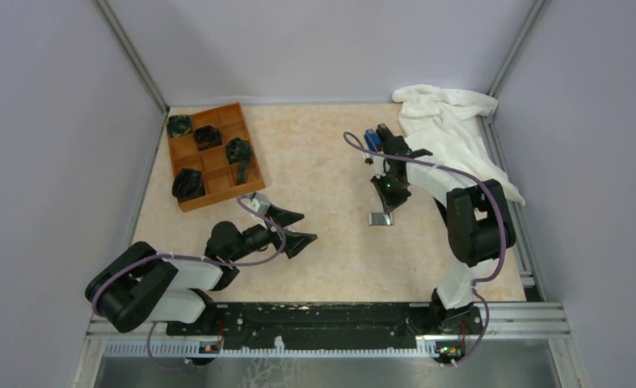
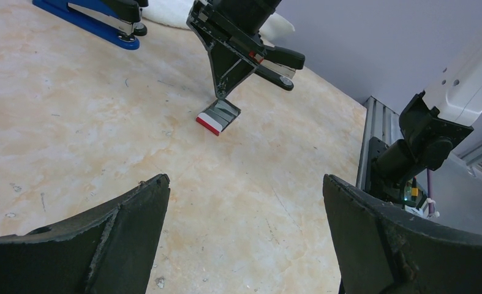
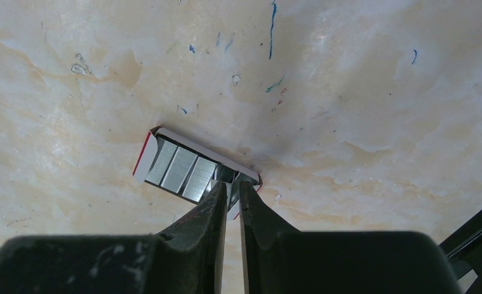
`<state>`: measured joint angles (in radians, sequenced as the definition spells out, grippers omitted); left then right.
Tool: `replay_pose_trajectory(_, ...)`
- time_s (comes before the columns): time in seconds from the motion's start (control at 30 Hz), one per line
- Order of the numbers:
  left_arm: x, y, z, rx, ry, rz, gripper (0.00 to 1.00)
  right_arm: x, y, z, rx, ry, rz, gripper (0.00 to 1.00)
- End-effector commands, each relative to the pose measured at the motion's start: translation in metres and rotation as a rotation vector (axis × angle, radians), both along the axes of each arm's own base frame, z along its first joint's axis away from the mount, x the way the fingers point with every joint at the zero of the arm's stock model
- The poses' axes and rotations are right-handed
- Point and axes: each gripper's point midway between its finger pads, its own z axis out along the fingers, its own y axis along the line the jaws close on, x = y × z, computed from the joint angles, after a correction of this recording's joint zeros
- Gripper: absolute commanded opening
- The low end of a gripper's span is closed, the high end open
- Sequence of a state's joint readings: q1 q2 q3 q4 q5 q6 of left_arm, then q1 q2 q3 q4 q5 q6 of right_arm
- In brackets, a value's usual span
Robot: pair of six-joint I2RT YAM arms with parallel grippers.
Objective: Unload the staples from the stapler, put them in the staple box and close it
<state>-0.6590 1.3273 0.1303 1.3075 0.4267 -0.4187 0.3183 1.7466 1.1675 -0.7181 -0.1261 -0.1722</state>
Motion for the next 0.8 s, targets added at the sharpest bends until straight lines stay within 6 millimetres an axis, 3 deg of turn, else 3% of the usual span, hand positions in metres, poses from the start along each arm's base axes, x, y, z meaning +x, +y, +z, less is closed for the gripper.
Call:
replay_pose_trajectory(0.0, 0.000, 0.001, 0.007, -0.012, -0.033, 0.004, 0.99, 0.024, 0.015, 0.022, 0.050, -0.086, 0.003, 0.14)
replay_pose_trajectory(0.33, 0.000, 0.001, 0.008, -0.013, -0.035, 0.000, 0.99, 0.029, 0.013, 0.014, 0.029, -0.080, -0.015, 0.13)
replay_pose_trajectory(0.77, 0.000, 0.000, 0.007, -0.013, -0.035, -0.002, 0.99, 0.018, 0.012, 0.002, 0.024, -0.031, 0.009, 0.13)
